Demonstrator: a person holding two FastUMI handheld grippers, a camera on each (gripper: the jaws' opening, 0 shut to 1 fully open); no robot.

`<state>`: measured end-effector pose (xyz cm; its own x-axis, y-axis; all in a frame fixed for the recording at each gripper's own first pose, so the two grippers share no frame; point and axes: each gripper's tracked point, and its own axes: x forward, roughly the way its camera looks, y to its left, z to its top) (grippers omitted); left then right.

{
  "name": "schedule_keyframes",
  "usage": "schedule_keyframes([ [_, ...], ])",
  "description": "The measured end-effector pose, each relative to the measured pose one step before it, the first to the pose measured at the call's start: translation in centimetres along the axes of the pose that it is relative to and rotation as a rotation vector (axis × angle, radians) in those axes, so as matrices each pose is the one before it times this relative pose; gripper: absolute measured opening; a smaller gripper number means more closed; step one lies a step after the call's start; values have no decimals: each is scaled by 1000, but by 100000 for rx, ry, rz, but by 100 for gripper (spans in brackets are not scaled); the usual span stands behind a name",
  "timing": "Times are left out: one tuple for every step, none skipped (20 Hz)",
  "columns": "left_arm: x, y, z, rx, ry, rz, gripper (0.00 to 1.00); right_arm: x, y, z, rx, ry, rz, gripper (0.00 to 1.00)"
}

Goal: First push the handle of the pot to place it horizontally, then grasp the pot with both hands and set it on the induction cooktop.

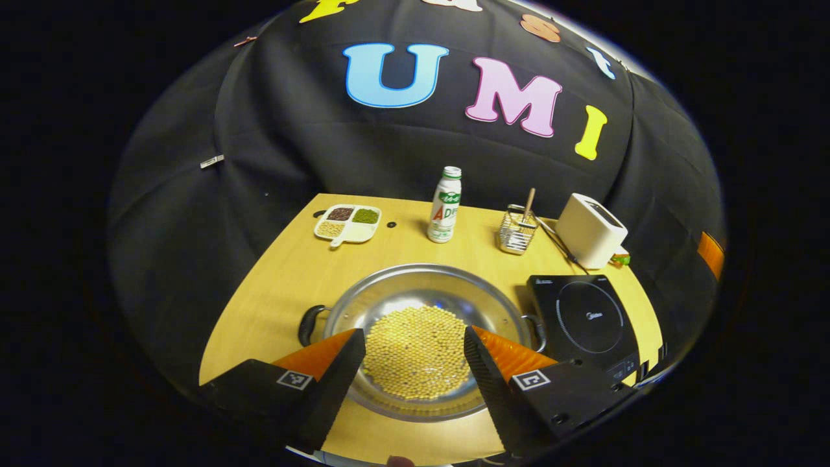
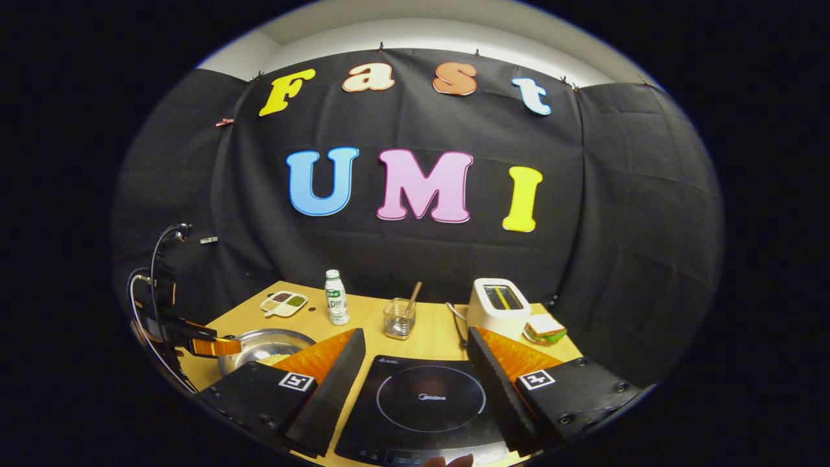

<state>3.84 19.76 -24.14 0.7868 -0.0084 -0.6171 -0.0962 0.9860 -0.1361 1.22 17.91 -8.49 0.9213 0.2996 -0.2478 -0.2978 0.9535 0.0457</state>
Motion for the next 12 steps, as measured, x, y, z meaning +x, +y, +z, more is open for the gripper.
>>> schedule_keyframes([
  [185,1068,4,1069,-441,805,95,627,941,-644,1171,1900,1740,98],
  [176,993,-29,1240,-538,835,96,598,1021,-740,952,2215,1900,98],
  [306,897,-30,1292,-190,265,96,649,961,-839,784,2359,1700,98],
  [269,818,-207,1184,-3,-205,96,698,988,-845,752,2439,1685,98],
  [327,916,-190,728,137,43,95,668,890,-770,1026,2504,1601,98],
  [402,844,-227,531,131,-343,95,635,877,-881,1088,2237,1480,98],
  [412,823,-90,178,-42,-395,96,733,849,-757,1126,2165,1296,98],
  [488,770,-148,-211,248,-579,96,833,681,-742,756,2153,941,98],
  [479,657,-188,-413,330,-391,96,847,539,-689,345,2126,582,98],
  [541,904,-350,-780,1133,552,95,772,598,-750,307,2134,804,98],
  [571,807,-464,-1315,1783,1019,95,772,508,-684,44,2238,455,98],
  [651,387,-488,-1281,1849,-124,96,850,458,-761,98,2340,695,99],
])
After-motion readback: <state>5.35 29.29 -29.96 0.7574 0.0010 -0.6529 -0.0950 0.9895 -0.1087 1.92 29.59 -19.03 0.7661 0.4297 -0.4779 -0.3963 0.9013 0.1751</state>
